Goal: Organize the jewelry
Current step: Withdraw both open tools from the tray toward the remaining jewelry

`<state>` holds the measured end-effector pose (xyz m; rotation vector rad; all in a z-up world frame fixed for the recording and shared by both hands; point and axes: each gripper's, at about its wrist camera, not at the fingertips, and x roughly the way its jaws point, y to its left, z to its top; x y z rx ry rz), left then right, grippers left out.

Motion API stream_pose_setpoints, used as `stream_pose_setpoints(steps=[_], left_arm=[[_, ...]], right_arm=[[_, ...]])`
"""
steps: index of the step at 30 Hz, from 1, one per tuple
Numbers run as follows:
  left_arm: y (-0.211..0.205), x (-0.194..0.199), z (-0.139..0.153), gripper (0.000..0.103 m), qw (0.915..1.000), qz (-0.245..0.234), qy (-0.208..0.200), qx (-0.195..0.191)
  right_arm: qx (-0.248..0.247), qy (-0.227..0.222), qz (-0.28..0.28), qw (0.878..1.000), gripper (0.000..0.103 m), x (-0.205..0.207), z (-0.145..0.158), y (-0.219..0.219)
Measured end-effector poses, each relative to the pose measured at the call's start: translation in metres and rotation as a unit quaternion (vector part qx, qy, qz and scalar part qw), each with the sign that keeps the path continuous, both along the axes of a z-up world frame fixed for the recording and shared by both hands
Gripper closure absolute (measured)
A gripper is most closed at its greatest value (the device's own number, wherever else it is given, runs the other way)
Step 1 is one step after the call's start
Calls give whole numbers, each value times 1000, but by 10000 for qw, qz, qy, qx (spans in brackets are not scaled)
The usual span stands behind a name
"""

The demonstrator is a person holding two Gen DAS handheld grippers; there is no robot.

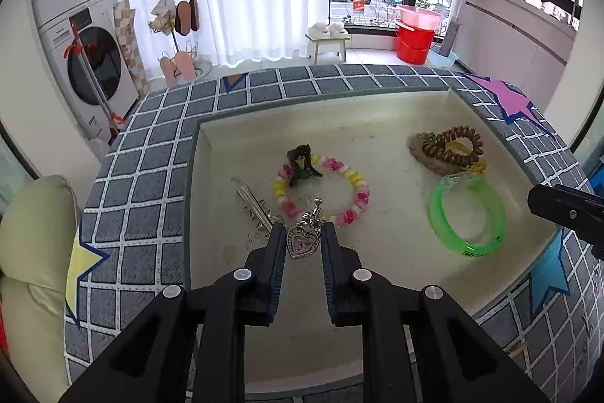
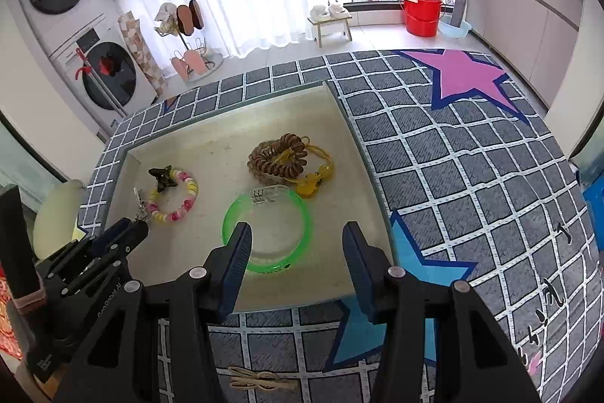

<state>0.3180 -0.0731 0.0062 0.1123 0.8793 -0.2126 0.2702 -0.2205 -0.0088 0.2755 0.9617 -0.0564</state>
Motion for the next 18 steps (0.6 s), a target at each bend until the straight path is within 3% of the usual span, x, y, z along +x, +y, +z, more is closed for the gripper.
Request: stream_pose_setpoints(steps=[17, 18], left_arm=[[5, -1, 9, 69, 9999, -25, -5, -135], [6, -1, 10, 66, 9999, -10, -1, -145]], right_arm=[[62, -48, -8, 10000, 49, -7, 3, -1], [65, -52, -5, 10000, 49, -7, 3, -1]])
